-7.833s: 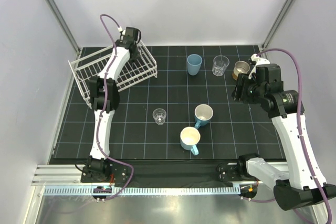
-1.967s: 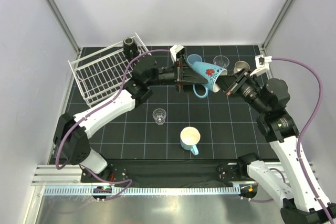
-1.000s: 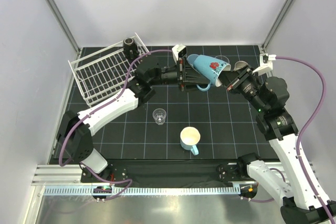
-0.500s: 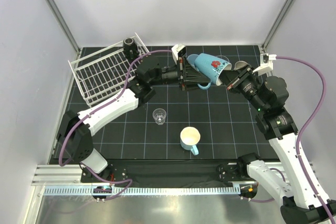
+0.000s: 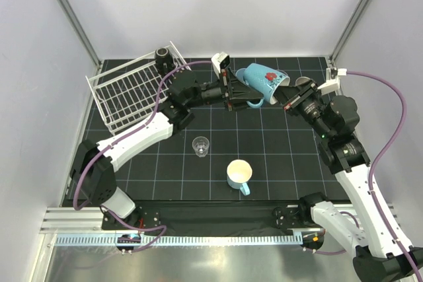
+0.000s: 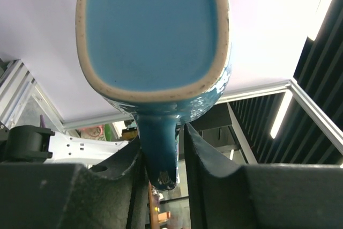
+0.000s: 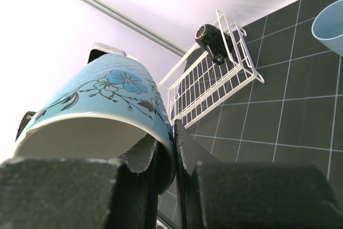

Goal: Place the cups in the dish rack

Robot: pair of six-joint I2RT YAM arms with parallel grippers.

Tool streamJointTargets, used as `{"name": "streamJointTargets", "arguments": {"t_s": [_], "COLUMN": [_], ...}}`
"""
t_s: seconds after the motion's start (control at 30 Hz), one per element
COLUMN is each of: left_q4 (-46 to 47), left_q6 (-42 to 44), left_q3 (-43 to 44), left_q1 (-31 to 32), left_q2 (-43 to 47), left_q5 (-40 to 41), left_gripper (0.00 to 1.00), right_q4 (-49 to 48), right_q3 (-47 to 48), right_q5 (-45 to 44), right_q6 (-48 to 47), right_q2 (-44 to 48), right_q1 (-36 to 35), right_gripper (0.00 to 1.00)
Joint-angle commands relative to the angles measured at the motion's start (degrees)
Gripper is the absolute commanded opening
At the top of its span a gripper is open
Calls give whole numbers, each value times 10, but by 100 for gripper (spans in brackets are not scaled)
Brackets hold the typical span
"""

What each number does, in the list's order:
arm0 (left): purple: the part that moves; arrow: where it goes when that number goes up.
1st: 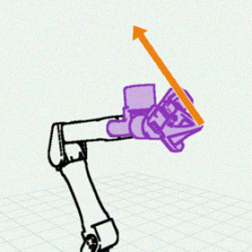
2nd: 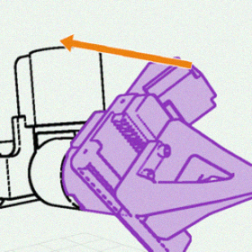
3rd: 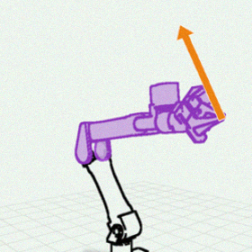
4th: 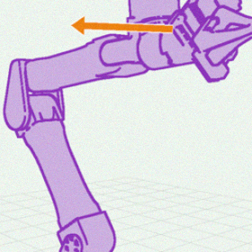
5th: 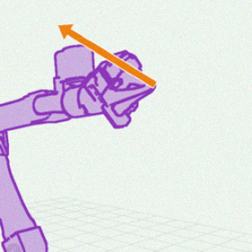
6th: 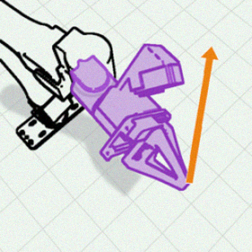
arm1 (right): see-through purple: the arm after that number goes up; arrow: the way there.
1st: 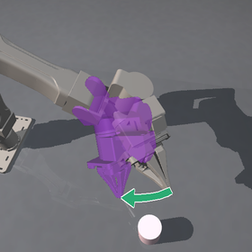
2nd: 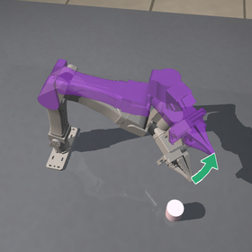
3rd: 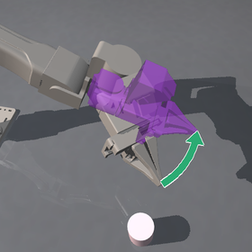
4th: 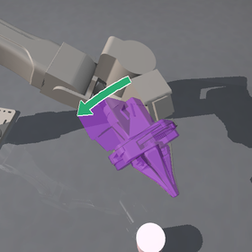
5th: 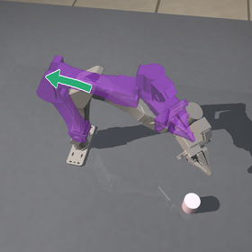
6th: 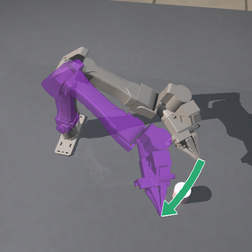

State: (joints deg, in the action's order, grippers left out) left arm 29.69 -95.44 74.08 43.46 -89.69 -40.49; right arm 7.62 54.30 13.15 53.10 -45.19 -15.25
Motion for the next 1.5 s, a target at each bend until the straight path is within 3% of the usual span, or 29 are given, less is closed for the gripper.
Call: {"name": "streamJointTargets", "arguments": {"t_s": [0.0,0.13,0.2,0.37,0.57,0.67,0.97,1.13,1.23,1.37,1.47], "left_q4": [65,48,41,43,18,0,-171,-276,-393,-573,-602], "left_q6": [11,19,23,21,42,59,186,256,342,440,484], "left_q3": [9,8,9,10,13,12,45,70,102,144,139], "left_q1": [-3,-3,-3,-6,-11,-14,-29,-53,-70,-111,-135], "left_q2": [34,40,42,37,40,47,81,95,103,104,110], "left_q5": [36,36,35,35,32,30,33,50,74,183,240], "left_gripper": [29,39,38,2,0,0,0,0,0,0,0], "right_q4": [-8,-3,-1,-1,11,30,103,139,186,257,274], "right_q3": [-5,-12,-15,-12,-6,8,31,38,54,71,63], "right_q5": [18,16,14,17,21,21,7,2,-8,-8,7], "right_q6": [-7,-8,-10,-12,-33,-54,-102,-129,-158,-185,-186], "right_q2": [-5,-1,2,-2,-9,-18,-27,-25,-25,-24,-12], "right_q1": [-4,-4,-5,-5,-5,-4,-5,-4,-4,-4,-5], "right_gripper": [4,4,4,4,4,18,51,56,57,57,57]}}
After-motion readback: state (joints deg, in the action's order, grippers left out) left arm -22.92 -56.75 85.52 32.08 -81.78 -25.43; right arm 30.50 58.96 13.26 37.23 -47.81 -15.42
